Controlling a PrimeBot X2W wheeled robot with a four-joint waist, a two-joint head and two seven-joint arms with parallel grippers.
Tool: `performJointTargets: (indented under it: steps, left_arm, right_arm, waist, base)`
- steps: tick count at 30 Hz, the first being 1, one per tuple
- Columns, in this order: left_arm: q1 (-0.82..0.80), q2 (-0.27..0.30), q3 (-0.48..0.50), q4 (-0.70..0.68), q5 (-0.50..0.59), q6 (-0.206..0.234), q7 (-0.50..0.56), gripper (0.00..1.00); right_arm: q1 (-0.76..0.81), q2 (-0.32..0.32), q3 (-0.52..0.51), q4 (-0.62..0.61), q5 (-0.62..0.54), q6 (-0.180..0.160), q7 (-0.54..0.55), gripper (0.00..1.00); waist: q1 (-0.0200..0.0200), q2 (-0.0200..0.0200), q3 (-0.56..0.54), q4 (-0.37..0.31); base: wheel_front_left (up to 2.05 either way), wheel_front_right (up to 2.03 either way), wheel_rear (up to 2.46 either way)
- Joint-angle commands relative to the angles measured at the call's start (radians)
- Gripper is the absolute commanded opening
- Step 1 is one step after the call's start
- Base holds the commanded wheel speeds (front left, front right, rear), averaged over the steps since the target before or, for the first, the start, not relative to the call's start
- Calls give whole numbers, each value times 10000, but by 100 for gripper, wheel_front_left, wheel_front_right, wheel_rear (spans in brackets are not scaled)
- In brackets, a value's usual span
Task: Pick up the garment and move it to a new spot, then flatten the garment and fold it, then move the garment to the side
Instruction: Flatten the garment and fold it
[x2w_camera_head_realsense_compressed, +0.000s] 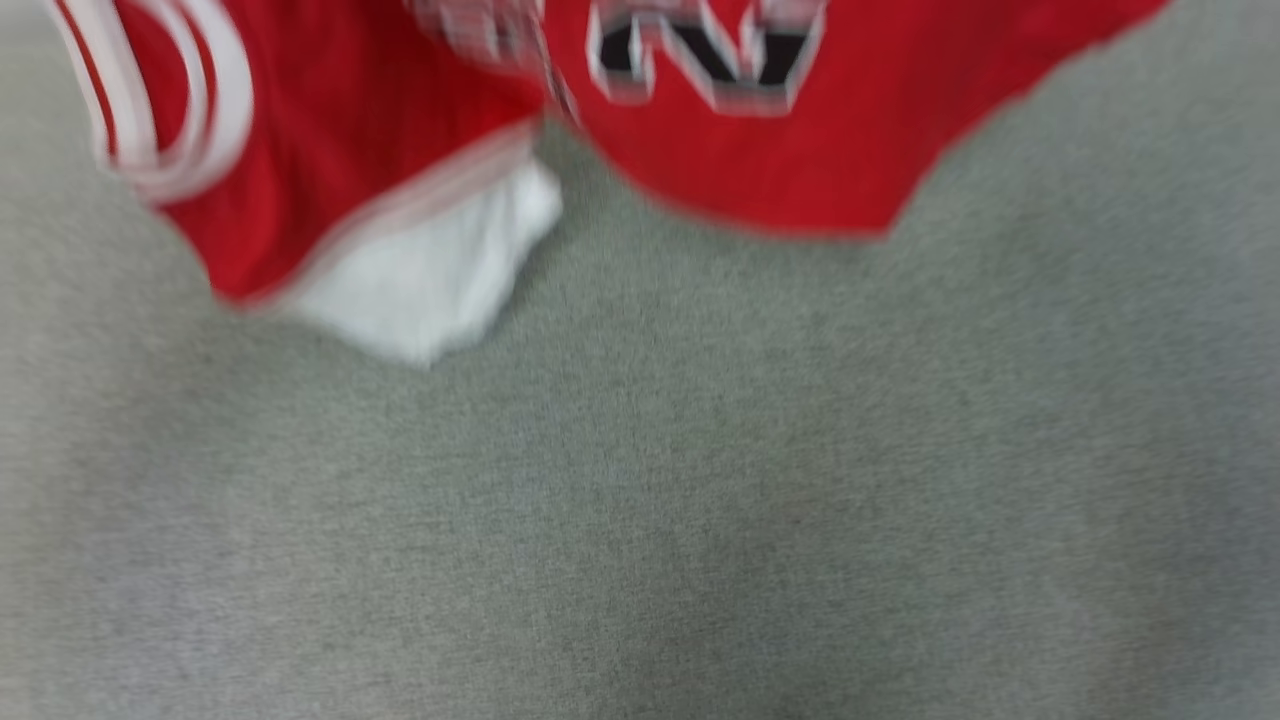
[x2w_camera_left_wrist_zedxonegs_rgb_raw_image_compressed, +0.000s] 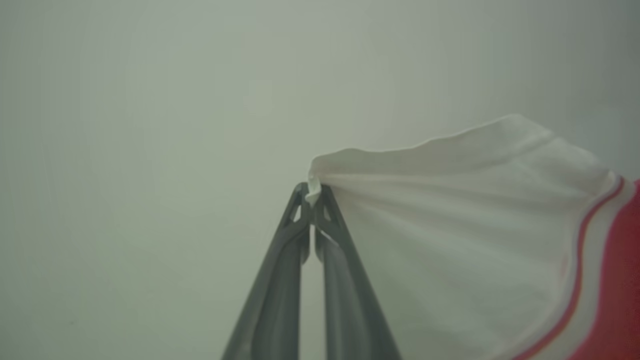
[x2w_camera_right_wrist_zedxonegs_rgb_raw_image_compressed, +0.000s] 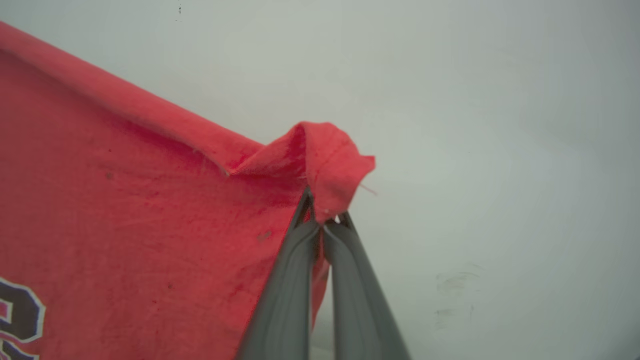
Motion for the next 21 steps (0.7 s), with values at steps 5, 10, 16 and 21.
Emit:
performJointTargets:
  steps: [5,10,16,21]
  left_arm:
    - [-2904,-764,-613,2253,597,-613,-401,0]
    - [-5008,-1512,-1126,4445,1208,-898,-1249,0]
    - [-6386,-2320,-1638,6543,1705,-1033,-2567,0]
    - [-5826,-2913,-2040,7560,1719,-1136,-3123,0]
  right_arm:
    - [-2187,107,210,1537,-759,-7,-749,0]
    - [-3660,151,519,3157,-1545,-8,-1713,0]
    - [-4633,782,193,5142,-2450,-10,-3127,0]
    - [-4525,1233,48,6387,-2927,-10,-4016,0]
  waist:
    - [-2,0,1862,231]
    - [-2,0,2582,440]
    - [-2,0,3036,674]
    - [-2,0,3132,899]
  base:
    - [0,0,0]
    - [0,0,0]
    - [0,0,0]
    - [0,0,0]
